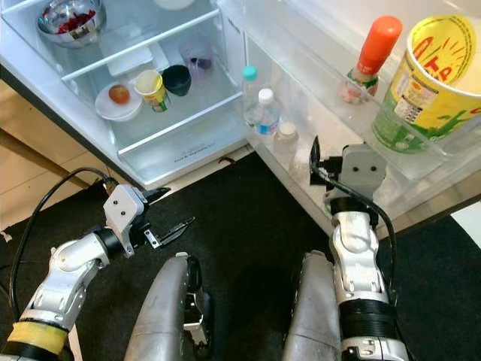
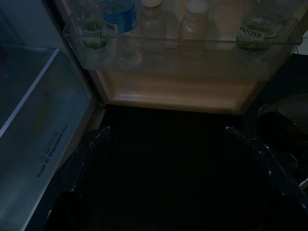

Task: Restocking fridge

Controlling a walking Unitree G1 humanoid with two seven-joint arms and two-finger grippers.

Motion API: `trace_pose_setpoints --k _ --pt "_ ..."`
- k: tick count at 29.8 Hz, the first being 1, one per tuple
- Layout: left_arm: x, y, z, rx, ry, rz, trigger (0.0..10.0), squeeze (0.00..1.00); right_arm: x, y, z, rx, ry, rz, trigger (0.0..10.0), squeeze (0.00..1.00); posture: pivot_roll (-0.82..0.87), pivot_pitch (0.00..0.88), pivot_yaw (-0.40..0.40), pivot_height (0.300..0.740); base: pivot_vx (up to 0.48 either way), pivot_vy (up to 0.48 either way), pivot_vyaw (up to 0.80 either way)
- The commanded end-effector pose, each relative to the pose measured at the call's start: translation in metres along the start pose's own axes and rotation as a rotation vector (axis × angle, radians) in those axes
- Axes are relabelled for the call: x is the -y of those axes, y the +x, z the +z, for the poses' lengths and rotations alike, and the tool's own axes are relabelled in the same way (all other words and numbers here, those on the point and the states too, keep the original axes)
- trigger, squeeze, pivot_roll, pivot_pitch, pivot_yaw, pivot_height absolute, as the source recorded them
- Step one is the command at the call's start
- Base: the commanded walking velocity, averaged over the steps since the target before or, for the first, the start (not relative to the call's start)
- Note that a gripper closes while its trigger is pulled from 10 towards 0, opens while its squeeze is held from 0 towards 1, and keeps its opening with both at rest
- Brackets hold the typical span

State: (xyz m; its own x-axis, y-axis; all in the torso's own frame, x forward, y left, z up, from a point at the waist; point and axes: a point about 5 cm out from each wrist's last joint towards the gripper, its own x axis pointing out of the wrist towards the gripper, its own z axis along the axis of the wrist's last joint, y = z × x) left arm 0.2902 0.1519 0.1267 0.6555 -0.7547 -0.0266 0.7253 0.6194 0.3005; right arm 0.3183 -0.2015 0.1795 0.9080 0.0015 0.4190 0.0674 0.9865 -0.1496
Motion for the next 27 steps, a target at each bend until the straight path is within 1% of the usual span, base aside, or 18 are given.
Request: trace_pose_setpoints --k 1,2,3,4,5,7,8,9,10,12,15,16,17,18,23,24,25,27 --pt "0.007 -0.001 -0.009 -0.021 -0.029 -0.009 10.0 0.00 -0.009 0.002 0.016 0.074 0.011 0.069 10.0 0.72 0.10 0.370 0.136 0.595 0.000 0.000 0.00" --pt "0.006 0.000 -0.009 -0.019 -0.029 -0.008 10.0 0.00 -0.016 0.000 0.017 0.070 0.056 0.128 10.0 0.00 0.09 0.364 0.133 0.595 0.000 0.000 0.00" --pt "0.006 0.000 -0.009 -0.019 -0.029 -0.008 10.0 0.00 -0.016 0.000 0.017 0.070 0.056 0.128 10.0 0.00 0.09 0.364 0.133 0.595 0.000 0.000 0.00" --pt "0.006 0.002 -0.010 -0.015 -0.030 -0.007 10.0 0.00 -0.031 -0.007 0.018 0.055 0.135 0.244 10.0 0.00 0.09 0.357 0.131 0.595 0.000 0.000 0.00" --pt "0.006 0.003 -0.010 -0.015 -0.031 -0.006 10.0 0.00 -0.036 -0.009 0.019 0.051 0.161 0.288 10.0 0.00 0.09 0.354 0.131 0.595 0.000 0.000 0.00" --pt "0.006 0.003 -0.010 -0.014 -0.031 -0.006 10.0 0.00 -0.039 -0.011 0.019 0.047 0.174 0.312 10.0 0.00 0.09 0.354 0.131 0.595 0.000 0.000 0.00" --pt "0.007 0.004 -0.010 -0.014 -0.032 -0.007 10.0 0.00 -0.047 -0.015 0.019 0.031 0.228 0.371 10.0 0.00 0.08 0.350 0.130 0.595 0.000 0.000 0.00" --pt "0.007 0.004 -0.010 -0.014 -0.032 -0.007 10.0 0.00 -0.047 -0.015 0.019 0.031 0.228 0.371 10.0 0.00 0.08 0.350 0.130 0.595 0.000 0.000 0.00" --pt "0.007 0.004 -0.011 -0.012 -0.032 -0.007 10.0 0.00 -0.059 -0.021 0.019 0.009 0.304 0.451 10.0 0.00 0.08 0.346 0.127 0.595 0.000 0.000 0.00" --pt "0.008 0.005 -0.012 -0.010 -0.034 -0.005 10.0 0.00 -0.077 -0.031 0.020 -0.015 0.382 0.564 10.0 0.00 0.08 0.341 0.123 0.595 0.000 0.000 0.00" --pt "0.008 0.006 -0.013 -0.008 -0.037 0.000 10.0 0.00 -0.089 -0.038 0.020 -0.035 0.415 0.650 10.0 0.00 0.08 0.334 0.119 0.595 0.000 0.000 0.00" --pt "0.008 0.006 -0.013 -0.008 -0.037 0.000 10.0 0.00 -0.089 -0.038 0.020 -0.035 0.415 0.650 10.0 0.00 0.08 0.334 0.119 0.595 0.000 0.000 0.00" --pt "0.009 0.007 -0.014 -0.008 -0.038 0.003 10.0 0.00 -0.093 -0.041 0.019 -0.045 0.428 0.685 10.0 0.00 0.08 0.331 0.117 0.595 0.000 0.000 0.00" --pt "0.009 0.007 -0.014 -0.008 -0.038 0.003 10.0 0.00 -0.093 -0.041 0.019 -0.045 0.428 0.685 10.0 0.00 0.08 0.331 0.117 0.595 0.000 0.000 0.00" --pt "0.011 0.007 -0.017 -0.009 -0.044 0.006 10.0 0.00 -0.101 -0.049 0.018 -0.084 0.460 0.790 10.0 0.00 0.08 0.324 0.113 0.595 0.000 0.000 0.00" --pt "0.011 0.007 -0.017 -0.009 -0.044 0.006 10.0 0.00 -0.101 -0.049 0.018 -0.084 0.460 0.790 10.0 0.00 0.08 0.324 0.113 0.595 0.000 0.000 0.00" --pt "0.011 0.008 -0.018 -0.012 -0.047 0.009 10.0 0.00 -0.104 -0.054 0.016 -0.108 0.459 0.837 10.0 0.00 0.07 0.317 0.111 0.595 0.000 0.000 0.00" --pt "0.011 0.008 -0.018 -0.012 -0.047 0.009 10.0 0.00 -0.104 -0.054 0.016 -0.108 0.459 0.837 10.0 0.00 0.07 0.317 0.111 0.595 0.000 0.000 0.00"
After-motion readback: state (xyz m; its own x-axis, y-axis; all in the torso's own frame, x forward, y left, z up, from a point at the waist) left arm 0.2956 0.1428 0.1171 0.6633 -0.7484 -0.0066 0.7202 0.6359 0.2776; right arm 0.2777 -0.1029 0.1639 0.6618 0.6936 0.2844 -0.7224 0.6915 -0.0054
